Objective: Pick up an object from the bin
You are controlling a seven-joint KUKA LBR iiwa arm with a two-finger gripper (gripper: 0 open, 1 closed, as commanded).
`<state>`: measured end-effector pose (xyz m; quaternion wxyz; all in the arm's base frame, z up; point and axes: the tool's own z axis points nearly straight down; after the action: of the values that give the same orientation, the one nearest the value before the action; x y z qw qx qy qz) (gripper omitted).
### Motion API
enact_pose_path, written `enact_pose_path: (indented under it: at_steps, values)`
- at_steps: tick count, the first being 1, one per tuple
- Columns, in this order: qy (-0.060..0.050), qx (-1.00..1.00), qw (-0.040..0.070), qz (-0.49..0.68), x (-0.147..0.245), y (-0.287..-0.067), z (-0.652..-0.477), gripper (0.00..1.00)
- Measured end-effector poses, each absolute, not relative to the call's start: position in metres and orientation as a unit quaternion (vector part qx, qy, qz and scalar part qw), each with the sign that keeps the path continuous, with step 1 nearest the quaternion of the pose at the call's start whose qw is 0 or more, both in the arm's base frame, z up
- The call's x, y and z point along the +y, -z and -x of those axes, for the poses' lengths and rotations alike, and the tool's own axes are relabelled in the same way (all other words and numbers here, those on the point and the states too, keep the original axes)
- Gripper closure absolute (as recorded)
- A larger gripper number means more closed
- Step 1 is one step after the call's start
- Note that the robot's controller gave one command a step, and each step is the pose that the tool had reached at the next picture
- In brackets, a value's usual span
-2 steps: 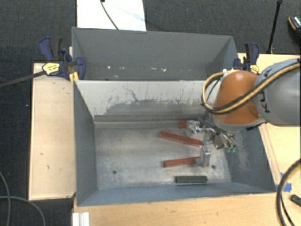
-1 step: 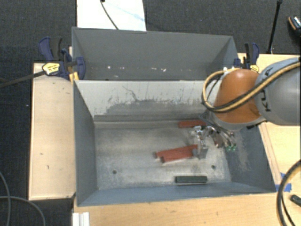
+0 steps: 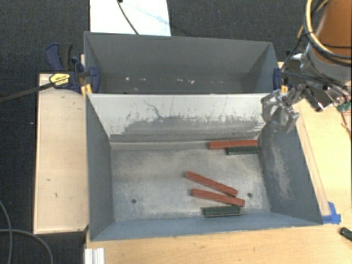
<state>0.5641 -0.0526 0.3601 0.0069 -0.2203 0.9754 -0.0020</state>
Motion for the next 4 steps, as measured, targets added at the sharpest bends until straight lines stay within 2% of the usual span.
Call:
enact_pose_path:
  at_steps: [1, 2, 3, 4]
  values:
    - [-0.002, 0.955, -0.002, 0.296, -0.051, -0.182, -0.547, 1.0]
    - [0.0, 0.956, 0.002, 0.295, -0.051, -0.187, -0.549, 0.0]
    - [-0.002, 0.91, -0.001, 0.416, -0.001, -0.078, -0.555, 0.0]
    - [-0.001, 0.925, 0.001, 0.38, 0.059, -0.116, -0.537, 0.0]
